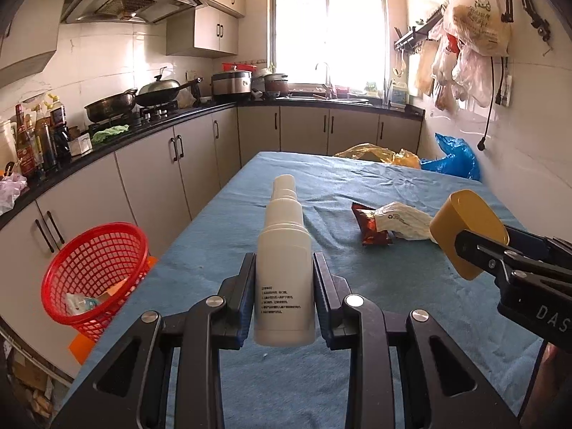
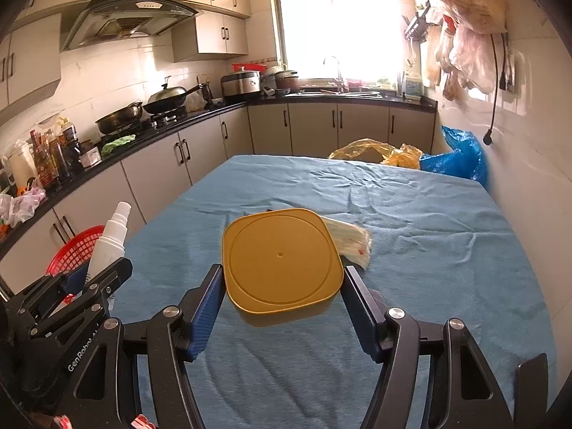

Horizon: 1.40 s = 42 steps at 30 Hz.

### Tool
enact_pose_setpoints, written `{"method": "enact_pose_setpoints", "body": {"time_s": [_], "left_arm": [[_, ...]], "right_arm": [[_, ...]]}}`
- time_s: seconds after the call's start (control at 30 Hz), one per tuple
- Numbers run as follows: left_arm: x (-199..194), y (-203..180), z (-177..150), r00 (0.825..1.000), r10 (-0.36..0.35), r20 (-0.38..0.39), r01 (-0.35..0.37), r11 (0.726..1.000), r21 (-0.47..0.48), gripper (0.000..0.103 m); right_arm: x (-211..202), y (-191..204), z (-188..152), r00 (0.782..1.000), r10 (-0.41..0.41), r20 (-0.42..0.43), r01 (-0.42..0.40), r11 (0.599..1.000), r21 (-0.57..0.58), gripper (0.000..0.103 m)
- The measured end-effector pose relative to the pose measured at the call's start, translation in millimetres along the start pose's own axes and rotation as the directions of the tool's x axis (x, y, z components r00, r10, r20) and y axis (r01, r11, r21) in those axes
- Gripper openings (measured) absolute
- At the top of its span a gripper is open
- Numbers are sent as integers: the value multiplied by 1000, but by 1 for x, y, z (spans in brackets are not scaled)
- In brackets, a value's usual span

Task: Collect trash
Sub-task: 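Carry the spray bottle and yellow lid over the red basket with both tools, then open both tools to drop the bottle and lid into the basket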

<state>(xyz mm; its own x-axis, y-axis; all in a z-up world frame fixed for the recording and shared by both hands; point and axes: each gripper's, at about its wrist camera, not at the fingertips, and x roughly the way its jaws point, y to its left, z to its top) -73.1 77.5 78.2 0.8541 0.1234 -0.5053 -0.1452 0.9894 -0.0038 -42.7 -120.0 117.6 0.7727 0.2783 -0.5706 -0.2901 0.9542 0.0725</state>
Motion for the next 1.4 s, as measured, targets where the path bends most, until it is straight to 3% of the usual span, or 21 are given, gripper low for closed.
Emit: {"method": "enact_pose_setpoints", "body": {"time_s": [0.33, 0.67, 1.0, 1.4], "left_arm": [[-17, 49, 0, 1000, 12, 13, -11, 998, -70, 29], [-27, 136, -2, 996, 86, -3, -85, 980, -180, 29], [-9, 237, -16, 982, 156, -105, -181, 938, -295, 29], [33, 285, -15, 974, 150, -172, -201, 920, -337, 29]], "right_arm": [[16, 33, 6, 997, 53, -47, -54, 998, -23, 70], [43, 93, 21, 975, 179, -134, -191, 978, -79, 70], [81, 191, 40, 898, 365, -245, -400, 910, -110, 70], [152, 274, 55, 819, 470, -329, -509, 860, -38, 71]]}}
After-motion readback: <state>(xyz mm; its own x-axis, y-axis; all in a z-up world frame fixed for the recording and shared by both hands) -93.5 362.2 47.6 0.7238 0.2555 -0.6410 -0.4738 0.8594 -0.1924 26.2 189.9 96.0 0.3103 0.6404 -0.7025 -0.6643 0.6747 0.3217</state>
